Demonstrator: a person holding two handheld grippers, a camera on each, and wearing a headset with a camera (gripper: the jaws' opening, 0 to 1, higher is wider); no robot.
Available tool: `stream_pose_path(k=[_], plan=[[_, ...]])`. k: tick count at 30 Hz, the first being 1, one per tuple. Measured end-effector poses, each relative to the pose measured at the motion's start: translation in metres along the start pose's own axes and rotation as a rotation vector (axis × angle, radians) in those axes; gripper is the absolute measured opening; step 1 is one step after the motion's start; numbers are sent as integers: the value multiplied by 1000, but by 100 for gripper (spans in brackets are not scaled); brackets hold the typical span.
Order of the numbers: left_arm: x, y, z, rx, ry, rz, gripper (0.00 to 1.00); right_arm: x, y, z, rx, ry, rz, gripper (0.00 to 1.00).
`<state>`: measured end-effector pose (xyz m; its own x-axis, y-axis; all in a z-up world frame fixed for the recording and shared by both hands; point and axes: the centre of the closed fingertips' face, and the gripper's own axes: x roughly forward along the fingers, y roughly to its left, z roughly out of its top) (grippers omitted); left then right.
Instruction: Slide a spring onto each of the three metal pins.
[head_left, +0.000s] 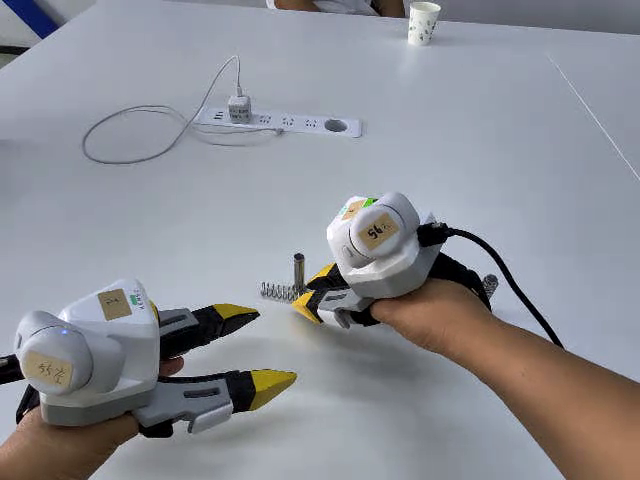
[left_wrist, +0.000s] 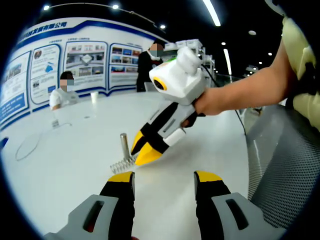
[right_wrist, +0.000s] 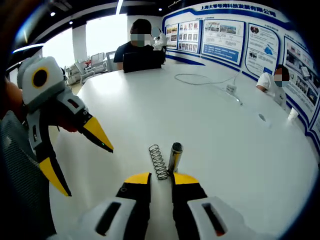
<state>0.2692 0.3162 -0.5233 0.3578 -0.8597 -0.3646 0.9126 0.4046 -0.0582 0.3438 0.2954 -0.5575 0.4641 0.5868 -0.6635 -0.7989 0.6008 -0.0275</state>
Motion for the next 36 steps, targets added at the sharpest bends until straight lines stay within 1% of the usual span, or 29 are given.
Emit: stream_pose_path(k=[7,11,16,21,24,29,36], plan=[[-2,1,-2,-3,3,3,49,4,0,-3,10,13,1,15],[-3,2,-4,-6,4,6,49,4,6,-5,13,18,15,15],[-2,2,-3,-6,3,6,48,7,7,-3,17,10,18,15],[-3,3,-3,-7,3,9,48,9,9,-4,14,13,21,15],[-3,4,-3,-9,2,13,48,9,11,-5,4,15,29,12],[-3,4,-3,-8,1,16,48,6,16,-5,-18,21,43,12],[-2,5,-2,-5,-2,14,48,-12,26,-6,-54,32,65,11]])
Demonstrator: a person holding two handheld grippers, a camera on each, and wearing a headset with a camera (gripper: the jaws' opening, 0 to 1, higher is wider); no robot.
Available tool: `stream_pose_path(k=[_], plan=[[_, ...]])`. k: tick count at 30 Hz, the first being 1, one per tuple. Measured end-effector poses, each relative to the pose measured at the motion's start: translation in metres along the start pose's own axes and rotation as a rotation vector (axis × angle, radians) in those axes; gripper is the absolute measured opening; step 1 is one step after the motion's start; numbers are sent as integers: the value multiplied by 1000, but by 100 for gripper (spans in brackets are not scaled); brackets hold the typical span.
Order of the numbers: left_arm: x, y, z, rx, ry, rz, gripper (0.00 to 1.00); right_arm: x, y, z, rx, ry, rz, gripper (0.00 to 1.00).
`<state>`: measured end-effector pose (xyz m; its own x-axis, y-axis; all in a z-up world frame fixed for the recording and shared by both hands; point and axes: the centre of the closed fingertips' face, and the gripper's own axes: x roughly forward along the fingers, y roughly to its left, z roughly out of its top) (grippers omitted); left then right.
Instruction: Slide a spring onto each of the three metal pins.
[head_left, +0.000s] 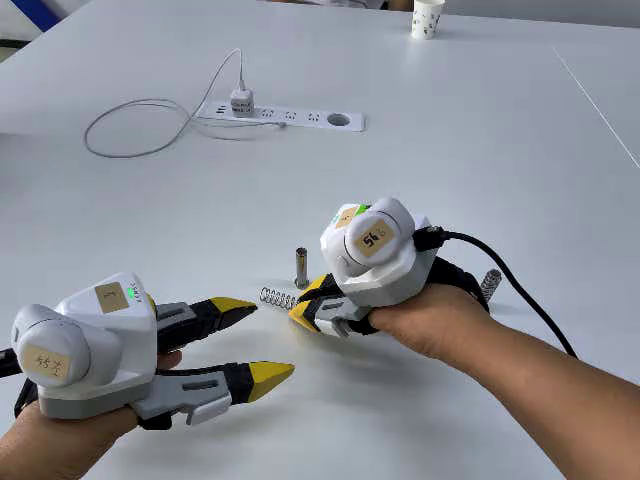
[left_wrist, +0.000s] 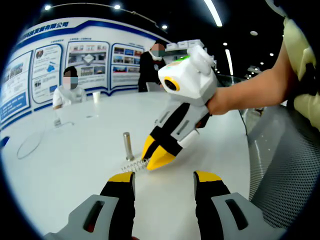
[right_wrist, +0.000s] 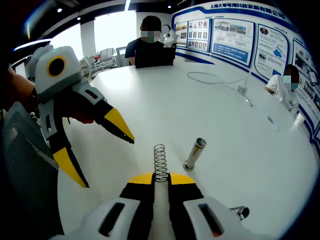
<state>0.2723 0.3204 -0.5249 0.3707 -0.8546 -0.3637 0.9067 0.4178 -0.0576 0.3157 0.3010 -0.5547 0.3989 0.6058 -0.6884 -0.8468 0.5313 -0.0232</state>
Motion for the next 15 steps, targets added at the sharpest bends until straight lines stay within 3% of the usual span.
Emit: stream_pose_path(k=[15], plan=[[12,-11,3,37,7,-41,48,-46,20,-7,-59,36,46,11]])
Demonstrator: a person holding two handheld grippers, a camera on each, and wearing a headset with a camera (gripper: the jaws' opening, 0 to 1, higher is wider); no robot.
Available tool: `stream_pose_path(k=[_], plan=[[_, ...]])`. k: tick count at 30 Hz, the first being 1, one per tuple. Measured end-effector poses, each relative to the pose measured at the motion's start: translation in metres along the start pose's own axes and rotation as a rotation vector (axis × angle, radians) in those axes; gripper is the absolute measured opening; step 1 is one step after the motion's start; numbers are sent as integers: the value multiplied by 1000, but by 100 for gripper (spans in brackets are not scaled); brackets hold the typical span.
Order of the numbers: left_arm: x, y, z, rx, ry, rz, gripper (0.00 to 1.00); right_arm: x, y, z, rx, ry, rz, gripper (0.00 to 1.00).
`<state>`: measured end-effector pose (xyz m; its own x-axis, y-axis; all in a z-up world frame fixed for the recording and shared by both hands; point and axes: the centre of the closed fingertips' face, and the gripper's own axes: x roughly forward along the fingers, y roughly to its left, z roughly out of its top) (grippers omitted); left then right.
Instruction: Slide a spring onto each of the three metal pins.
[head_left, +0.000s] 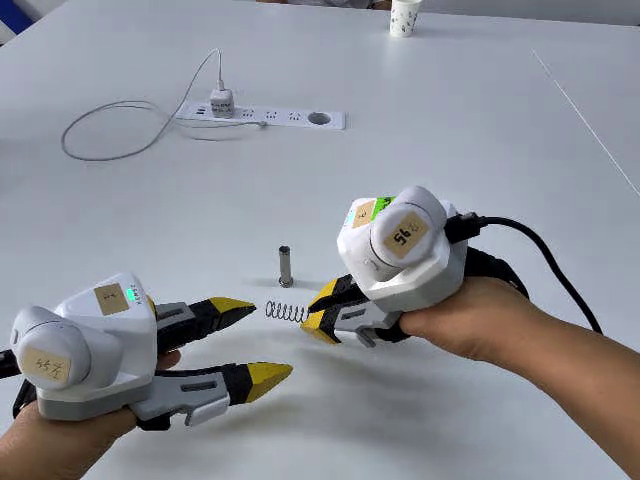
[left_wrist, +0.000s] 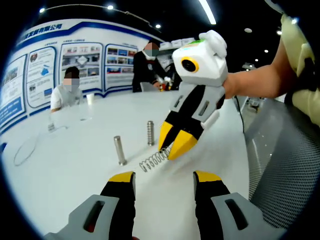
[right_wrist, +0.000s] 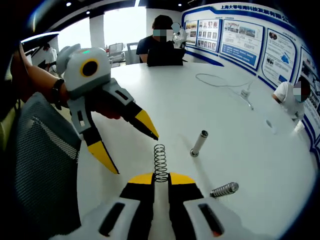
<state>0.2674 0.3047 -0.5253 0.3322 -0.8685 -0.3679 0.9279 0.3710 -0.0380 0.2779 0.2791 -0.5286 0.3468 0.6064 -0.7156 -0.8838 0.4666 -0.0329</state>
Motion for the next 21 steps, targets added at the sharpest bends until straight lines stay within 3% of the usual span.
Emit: stream_pose_path(k=[11,21], plan=[[8,-13,3,43,10,-50,45,-18,19,-8,-32,45,54,11],[13,-27,6,101,11,-107,35,-23,28,-16,-47,85,90,11]])
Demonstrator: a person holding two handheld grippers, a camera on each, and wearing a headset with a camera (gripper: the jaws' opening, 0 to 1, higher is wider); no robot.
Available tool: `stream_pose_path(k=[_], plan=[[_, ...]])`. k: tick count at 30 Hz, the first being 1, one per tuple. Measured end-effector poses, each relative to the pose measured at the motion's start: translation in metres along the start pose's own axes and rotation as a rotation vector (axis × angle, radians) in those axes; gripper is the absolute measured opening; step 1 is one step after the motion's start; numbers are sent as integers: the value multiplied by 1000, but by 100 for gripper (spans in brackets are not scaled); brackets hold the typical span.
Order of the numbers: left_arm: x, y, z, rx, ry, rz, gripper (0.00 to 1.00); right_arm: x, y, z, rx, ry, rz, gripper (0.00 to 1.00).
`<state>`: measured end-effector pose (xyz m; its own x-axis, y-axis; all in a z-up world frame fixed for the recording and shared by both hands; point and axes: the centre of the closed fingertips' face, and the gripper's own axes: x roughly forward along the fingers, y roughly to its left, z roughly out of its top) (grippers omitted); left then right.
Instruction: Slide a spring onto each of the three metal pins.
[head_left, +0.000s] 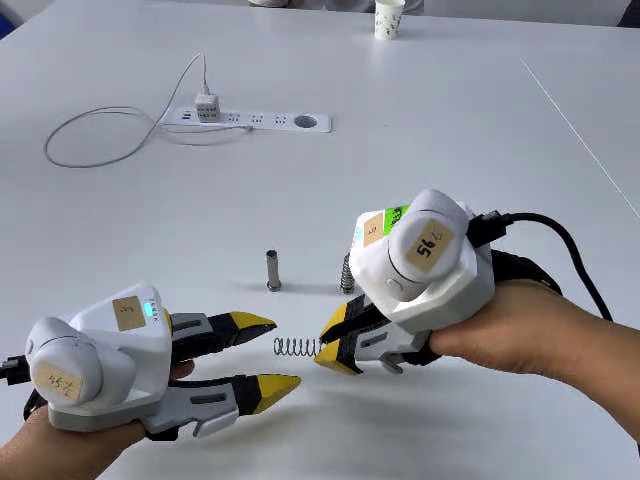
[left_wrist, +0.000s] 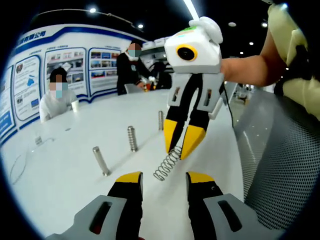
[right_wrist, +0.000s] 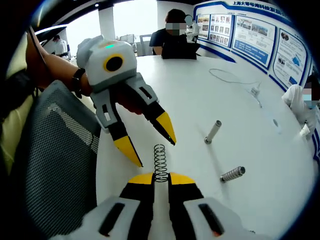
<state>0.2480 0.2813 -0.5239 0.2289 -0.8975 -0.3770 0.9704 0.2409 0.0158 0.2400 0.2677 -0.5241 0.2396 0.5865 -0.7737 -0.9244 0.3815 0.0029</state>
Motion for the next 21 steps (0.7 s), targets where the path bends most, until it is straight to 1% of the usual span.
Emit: stream_pose_path(k=[7,11,15,21], plan=[[1,-7,0,29,4,-24,26,-1,6,-1,-6,16,19,11],[1,-8,-1,41,6,-33,21,-1,8,0,-9,21,25,11],[1,-7,-2,45,8,-24,18,-1,10,4,-11,19,27,11],[-1,-4,-5,46,13,-11,13,-3,12,12,-13,-1,31,11]])
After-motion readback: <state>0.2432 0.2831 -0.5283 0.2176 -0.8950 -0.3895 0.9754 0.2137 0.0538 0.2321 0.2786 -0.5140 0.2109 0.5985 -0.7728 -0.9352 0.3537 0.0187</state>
